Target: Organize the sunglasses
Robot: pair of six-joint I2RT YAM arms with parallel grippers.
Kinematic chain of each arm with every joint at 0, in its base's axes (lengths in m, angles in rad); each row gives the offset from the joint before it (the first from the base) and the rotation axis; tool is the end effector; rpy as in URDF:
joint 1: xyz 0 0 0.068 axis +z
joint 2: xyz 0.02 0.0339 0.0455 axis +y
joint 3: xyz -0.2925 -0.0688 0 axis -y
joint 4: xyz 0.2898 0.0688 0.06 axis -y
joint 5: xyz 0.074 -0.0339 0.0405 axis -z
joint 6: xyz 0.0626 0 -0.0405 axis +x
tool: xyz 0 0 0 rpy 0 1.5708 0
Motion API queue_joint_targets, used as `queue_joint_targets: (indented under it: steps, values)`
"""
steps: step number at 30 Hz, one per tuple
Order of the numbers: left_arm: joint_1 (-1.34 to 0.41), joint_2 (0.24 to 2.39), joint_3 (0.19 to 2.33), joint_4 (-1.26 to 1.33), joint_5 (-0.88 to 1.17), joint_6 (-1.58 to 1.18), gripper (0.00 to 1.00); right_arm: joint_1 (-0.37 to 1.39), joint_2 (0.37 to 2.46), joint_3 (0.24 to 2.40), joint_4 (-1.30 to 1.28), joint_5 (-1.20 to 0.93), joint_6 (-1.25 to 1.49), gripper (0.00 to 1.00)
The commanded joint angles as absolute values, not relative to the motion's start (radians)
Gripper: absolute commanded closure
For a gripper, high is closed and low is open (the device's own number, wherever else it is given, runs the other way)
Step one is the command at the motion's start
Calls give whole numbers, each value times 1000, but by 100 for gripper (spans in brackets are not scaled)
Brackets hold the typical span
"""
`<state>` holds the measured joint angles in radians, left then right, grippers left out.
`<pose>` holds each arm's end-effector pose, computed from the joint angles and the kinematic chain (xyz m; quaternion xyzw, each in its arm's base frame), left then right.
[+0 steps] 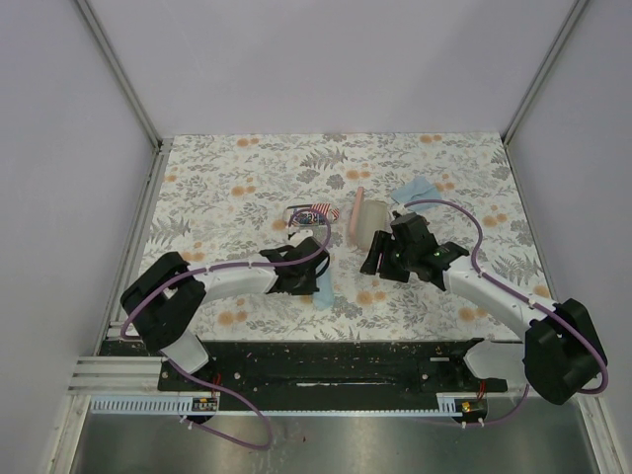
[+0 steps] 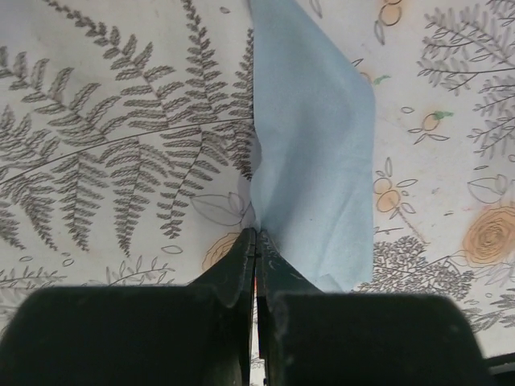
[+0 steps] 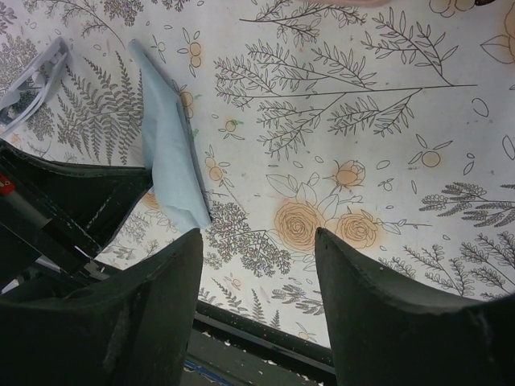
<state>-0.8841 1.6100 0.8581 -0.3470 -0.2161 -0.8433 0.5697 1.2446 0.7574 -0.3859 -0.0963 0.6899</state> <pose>0.2295 -0.2587 0.1313 -0.0055 0.9669 -0.1086 0.2307 0.2477 0.1658 0.2035 0.0400 0.9380 0.2376 0.2493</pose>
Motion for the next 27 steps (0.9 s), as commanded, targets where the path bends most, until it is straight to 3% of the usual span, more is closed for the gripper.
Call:
queue_joint_targets:
  steps: [1,7,19,27]
  values:
    - [-890,1576,903,-498,-302,-831,100,578,1229,749,-356,-104,699,34]
    - [-891,1526,965,-600,-364,-810,100,581,1235,742,-339,-117,707,34]
    - [-900,1517,971,-535,-266,-796,100,581,1247,713,-296,-150,727,34]
    - [-960,1658,1103,-443,-176,-772,100,580,1131,689,-370,30,805,30]
